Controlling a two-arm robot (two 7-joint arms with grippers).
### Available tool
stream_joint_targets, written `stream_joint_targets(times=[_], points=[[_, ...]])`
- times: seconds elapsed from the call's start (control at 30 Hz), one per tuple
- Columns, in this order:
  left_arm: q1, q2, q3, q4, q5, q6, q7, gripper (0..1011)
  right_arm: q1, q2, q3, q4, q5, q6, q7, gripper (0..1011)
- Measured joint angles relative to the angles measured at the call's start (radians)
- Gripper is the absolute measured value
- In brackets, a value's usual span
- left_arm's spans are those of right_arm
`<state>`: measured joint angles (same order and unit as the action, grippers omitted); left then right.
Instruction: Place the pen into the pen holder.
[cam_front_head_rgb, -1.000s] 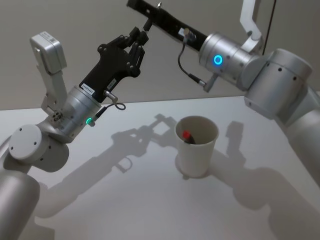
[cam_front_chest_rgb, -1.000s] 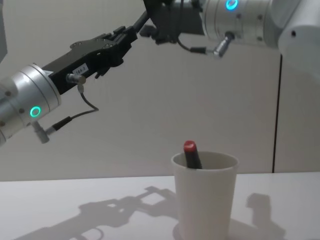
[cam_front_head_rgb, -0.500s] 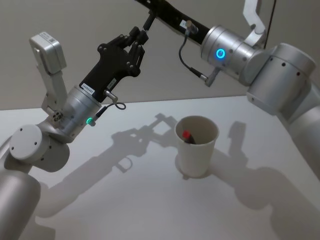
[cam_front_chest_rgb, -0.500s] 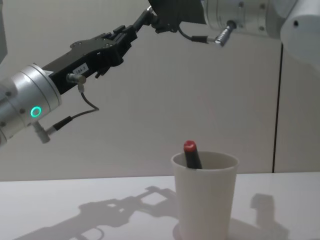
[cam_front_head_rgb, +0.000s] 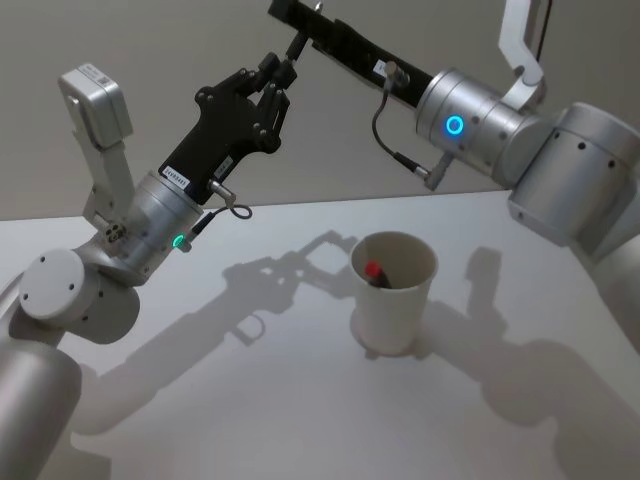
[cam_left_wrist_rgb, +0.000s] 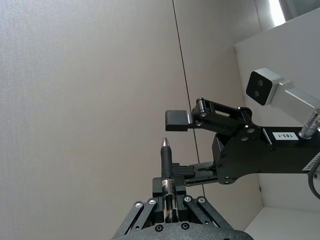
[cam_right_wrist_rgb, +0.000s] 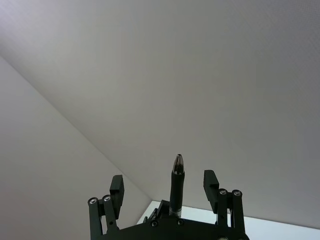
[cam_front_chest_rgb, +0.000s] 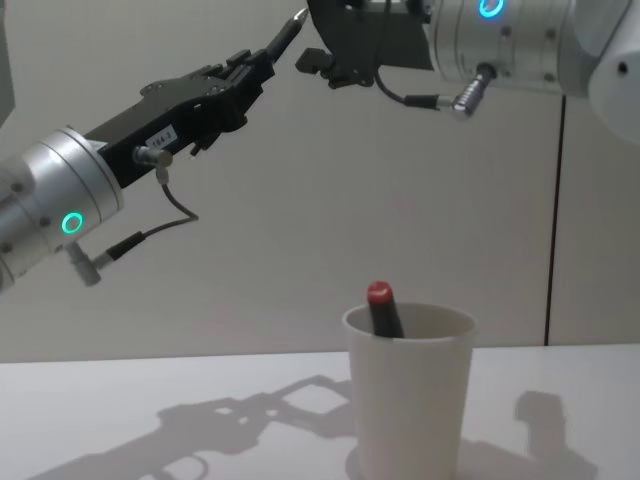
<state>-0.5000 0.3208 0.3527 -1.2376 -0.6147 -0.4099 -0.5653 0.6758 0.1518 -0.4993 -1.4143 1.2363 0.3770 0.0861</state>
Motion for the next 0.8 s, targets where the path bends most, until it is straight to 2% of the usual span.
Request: stream_joint_targets(times=[0.8], points=[[0.0, 0.0, 0.0, 0.001, 0.0, 0.0, 0.0, 140, 0.015, -0.013, -0.014, 0.052, -0.012, -0.031, 0.01, 1002]])
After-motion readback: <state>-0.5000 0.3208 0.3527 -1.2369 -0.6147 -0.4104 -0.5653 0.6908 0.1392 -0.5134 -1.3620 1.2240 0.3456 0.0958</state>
